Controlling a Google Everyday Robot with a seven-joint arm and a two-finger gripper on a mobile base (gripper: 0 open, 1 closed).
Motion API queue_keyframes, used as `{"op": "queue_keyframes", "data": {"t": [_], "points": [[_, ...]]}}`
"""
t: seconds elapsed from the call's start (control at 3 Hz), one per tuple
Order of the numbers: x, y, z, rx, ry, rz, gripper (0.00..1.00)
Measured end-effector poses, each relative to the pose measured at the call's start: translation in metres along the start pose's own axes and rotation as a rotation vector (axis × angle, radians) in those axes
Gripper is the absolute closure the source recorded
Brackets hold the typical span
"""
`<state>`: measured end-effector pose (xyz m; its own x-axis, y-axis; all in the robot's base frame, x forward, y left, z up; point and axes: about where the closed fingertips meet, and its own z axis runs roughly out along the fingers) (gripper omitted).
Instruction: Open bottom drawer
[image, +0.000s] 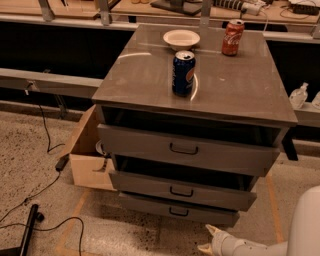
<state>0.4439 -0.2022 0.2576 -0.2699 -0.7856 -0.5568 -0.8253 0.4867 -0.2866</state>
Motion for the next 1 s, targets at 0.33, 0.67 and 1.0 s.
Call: {"op": "queue_keyframes", "data": {"t": [0.33,0.67,1.0], "points": [[-0.002,-0.016,0.017,0.033,-0.008,-0.005,0.00],[-0.001,-0.030,0.035,0.045,0.000,-0.009,0.00],[0.004,-0.056,0.063,0.045,0.031,-0.027,0.00]]}}
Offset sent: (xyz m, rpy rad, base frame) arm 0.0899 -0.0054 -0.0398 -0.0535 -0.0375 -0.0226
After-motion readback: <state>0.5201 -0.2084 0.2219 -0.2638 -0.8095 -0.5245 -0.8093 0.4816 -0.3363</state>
